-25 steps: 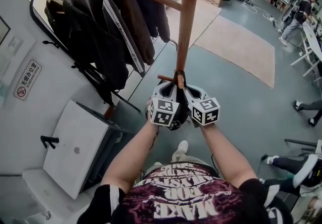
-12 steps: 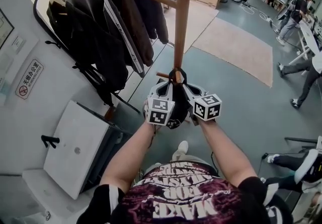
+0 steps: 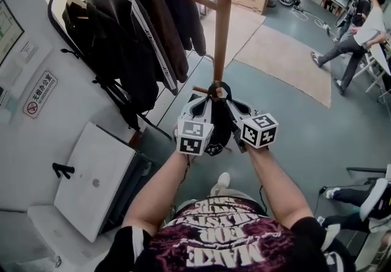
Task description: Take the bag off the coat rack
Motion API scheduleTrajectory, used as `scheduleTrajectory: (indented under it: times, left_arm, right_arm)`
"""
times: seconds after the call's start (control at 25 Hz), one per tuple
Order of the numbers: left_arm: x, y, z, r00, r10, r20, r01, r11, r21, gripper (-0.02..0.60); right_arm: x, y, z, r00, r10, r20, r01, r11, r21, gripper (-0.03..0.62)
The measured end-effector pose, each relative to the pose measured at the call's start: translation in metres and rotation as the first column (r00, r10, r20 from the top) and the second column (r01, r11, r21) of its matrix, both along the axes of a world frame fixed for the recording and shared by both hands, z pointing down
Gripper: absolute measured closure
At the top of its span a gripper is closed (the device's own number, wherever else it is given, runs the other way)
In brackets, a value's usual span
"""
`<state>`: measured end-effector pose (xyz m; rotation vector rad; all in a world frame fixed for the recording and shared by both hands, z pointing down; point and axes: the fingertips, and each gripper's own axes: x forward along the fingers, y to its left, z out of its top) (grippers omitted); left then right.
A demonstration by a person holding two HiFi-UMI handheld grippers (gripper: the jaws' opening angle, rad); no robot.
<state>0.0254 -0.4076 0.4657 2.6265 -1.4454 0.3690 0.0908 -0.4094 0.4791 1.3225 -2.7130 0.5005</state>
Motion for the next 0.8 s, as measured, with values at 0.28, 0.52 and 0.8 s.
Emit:
scheduleTrajectory:
  times: [0.28, 0.52, 0.8]
  left_arm:
    - [-0.007, 0.035, -0.053, 1.000, 0.015, -0.019, -0.014, 0.998, 0.064, 0.574]
    - [-0.019, 0.070, -0.092, 0.998, 0.034, -0.046, -0.028, 0.993, 0.116, 0.574]
    - [-0.028, 0.115, -0.125, 0.996, 0.065, -0.064, -0.054, 0.986, 0.158, 0.574]
  right_arm:
    - [-0.008, 0.037, -0.051, 0.998, -0.057, -0.010, 0.057, 0.996, 0.066, 0.586]
    - [-0.021, 0.073, -0.089, 0.996, -0.094, -0.005, 0.094, 0.987, 0.128, 0.585]
    - [-0.032, 0.115, -0.122, 0.994, -0.104, -0.019, 0.105, 0.976, 0.193, 0.585]
